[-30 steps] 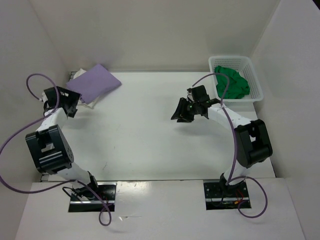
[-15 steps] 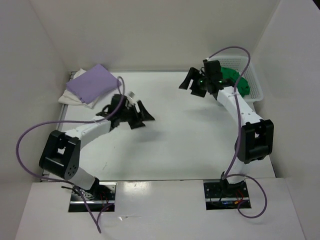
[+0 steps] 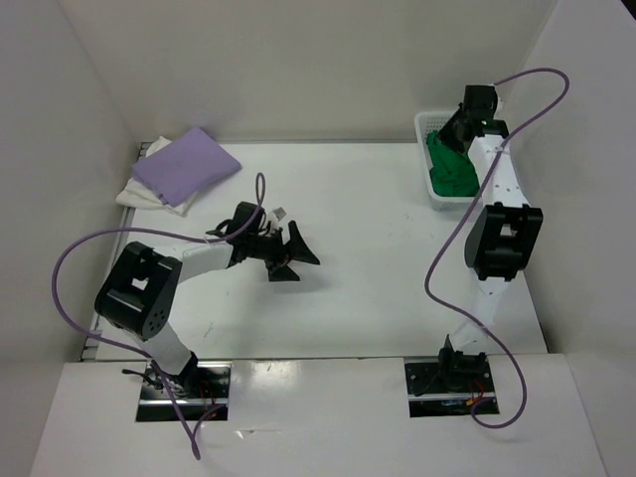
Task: Fold and stack the t-shirts
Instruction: Grab crumpled tshirt from bin with the right arm
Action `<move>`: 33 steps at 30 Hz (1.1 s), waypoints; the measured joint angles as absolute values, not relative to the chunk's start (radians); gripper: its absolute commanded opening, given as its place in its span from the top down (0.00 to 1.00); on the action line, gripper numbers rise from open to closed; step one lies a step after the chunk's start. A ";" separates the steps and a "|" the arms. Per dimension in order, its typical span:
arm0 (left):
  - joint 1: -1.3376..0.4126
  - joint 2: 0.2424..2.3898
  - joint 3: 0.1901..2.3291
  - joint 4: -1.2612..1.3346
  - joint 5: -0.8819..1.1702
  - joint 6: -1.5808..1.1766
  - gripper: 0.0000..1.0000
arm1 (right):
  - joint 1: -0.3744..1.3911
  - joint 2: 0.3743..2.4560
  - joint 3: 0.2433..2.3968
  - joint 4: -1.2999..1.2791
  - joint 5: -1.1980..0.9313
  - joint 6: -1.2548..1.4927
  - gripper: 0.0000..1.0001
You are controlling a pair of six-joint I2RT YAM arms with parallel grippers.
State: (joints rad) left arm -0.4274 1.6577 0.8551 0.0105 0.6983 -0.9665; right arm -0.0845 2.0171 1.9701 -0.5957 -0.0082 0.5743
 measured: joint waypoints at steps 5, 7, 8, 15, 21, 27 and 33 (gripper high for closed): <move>-0.340 1.583 0.779 0.065 0.733 -0.964 0.00 | -0.107 2.196 2.138 -0.661 0.168 0.574 0.55; -0.339 1.555 0.774 0.073 0.743 -0.953 0.00 | -0.119 2.283 2.222 -0.710 0.226 0.574 0.51; -0.340 1.546 0.774 0.079 0.747 -0.946 0.00 | -0.127 2.326 2.267 -0.736 0.253 0.572 0.46; -0.270 1.542 0.774 0.052 0.748 -0.941 0.00 | -0.167 2.526 2.489 -0.862 0.432 0.544 0.26; -0.183 1.542 0.774 0.015 0.735 -0.933 0.07 | -0.175 2.577 2.561 -0.887 0.499 0.537 0.18; -0.143 1.542 0.792 -0.067 0.725 -0.857 0.08 | -0.179 2.643 2.593 -0.891 0.505 0.526 0.21; -0.104 1.533 0.812 -0.111 0.701 -0.810 0.12 | -0.179 2.690 2.593 -0.889 0.472 0.503 0.73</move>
